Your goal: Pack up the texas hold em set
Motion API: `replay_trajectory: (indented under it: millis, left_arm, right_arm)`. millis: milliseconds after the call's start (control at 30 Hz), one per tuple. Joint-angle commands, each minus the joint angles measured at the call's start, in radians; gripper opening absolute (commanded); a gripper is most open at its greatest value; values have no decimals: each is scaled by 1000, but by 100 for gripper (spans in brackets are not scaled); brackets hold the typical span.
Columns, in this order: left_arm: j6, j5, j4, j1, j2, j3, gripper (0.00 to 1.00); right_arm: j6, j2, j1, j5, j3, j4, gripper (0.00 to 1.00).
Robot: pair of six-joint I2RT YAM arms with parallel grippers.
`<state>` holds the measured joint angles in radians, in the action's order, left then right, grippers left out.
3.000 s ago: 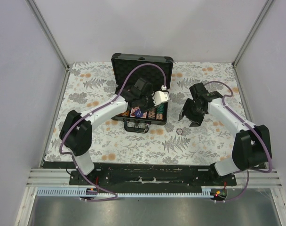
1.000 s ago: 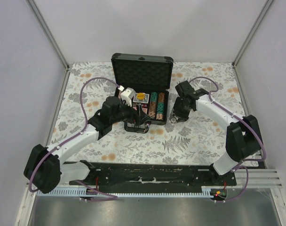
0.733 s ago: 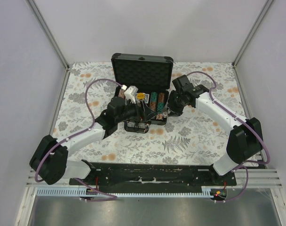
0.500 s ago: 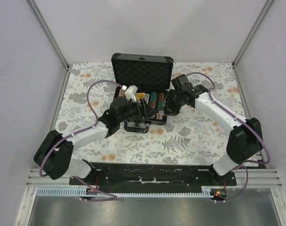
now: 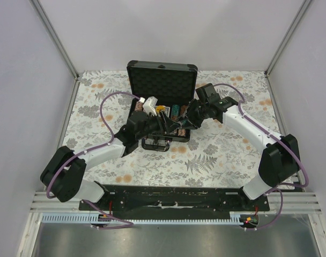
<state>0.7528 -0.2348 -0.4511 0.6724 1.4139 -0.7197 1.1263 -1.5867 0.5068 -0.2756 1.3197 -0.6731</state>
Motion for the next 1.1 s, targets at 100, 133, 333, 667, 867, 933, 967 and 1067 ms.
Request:
replay_trajectory:
  millis: [100, 133, 333, 667, 867, 933, 967, 1067]
  left_arm:
    - [33, 61, -23, 7, 16, -55, 42]
    - [34, 64, -20, 7, 17, -58, 39]
    - [36, 65, 6, 7, 34, -83, 17]
    - [-49, 31, 75, 6, 5, -95, 2]
    - [-179, -110, 204, -19, -62, -110, 2]
    - [-213, -185, 235, -37, -84, -118, 2]
    - [-227, -234, 244, -49, -96, -122, 2]
    - [-225, -377, 262, -85, -116, -144, 2]
  right_arm:
    - [38, 27, 1, -46, -10, 52, 37]
    - [41, 25, 2, -48, -13, 53, 37]
    - [46, 10, 2, -63, -27, 70, 37]
    - [-61, 60, -13, -54, -19, 73, 70]
    - [-431, 114, -71, -172, -2, 70, 84]
    - [-575, 126, -80, -270, -8, 70, 81]
    - [-653, 132, -79, -318, -8, 69, 79]
    - [-785, 149, -79, -460, -34, 85, 72]
